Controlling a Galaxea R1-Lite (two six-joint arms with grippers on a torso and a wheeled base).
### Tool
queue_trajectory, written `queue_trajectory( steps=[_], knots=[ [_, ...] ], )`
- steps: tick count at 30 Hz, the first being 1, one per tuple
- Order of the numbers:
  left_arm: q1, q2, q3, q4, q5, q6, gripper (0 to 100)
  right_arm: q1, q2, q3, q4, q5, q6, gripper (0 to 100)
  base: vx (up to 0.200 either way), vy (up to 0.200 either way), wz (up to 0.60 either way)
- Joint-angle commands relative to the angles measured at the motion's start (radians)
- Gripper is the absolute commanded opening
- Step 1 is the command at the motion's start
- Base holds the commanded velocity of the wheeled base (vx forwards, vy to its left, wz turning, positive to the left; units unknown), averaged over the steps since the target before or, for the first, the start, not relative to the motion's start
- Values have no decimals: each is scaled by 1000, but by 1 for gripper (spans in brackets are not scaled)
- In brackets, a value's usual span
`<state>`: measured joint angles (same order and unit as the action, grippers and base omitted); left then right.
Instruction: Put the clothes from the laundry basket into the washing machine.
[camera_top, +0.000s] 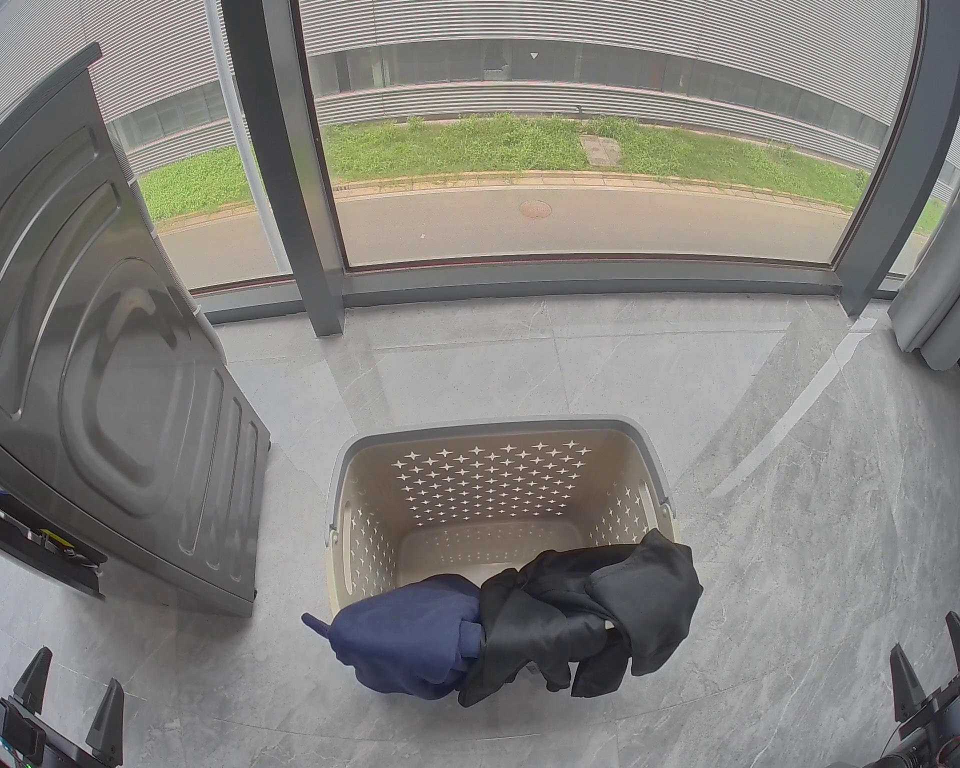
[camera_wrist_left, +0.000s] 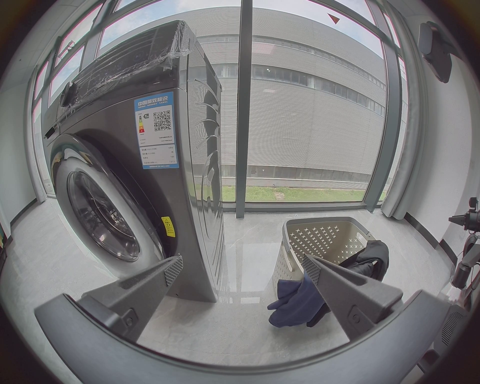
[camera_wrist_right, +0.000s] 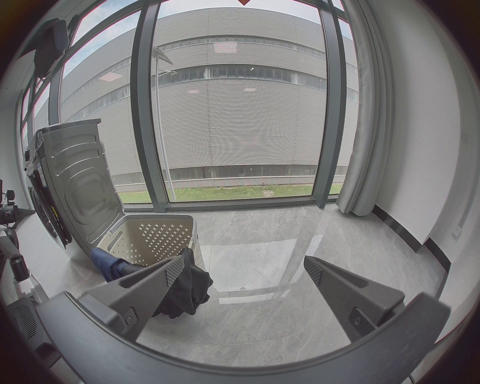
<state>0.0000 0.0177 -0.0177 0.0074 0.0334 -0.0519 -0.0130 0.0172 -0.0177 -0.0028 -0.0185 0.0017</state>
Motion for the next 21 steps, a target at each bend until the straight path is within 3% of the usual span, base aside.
queue_trajectory(
  steps=[1, 7, 16, 21],
  knots=[
    [0, -18, 16, 0, 0, 0, 100, -1, 0, 18, 0, 0, 0, 100, 0, 0, 0],
    [0, -18, 15, 0, 0, 0, 100, -1, 0, 18, 0, 0, 0, 100, 200, 0, 0],
    [0, -18, 15, 0, 0, -2, 100, -1, 0, 18, 0, 0, 0, 100, 0, 0, 0],
    [0, -18, 15, 0, 0, 0, 100, -1, 0, 18, 0, 0, 0, 100, 120, 0, 0]
  ],
)
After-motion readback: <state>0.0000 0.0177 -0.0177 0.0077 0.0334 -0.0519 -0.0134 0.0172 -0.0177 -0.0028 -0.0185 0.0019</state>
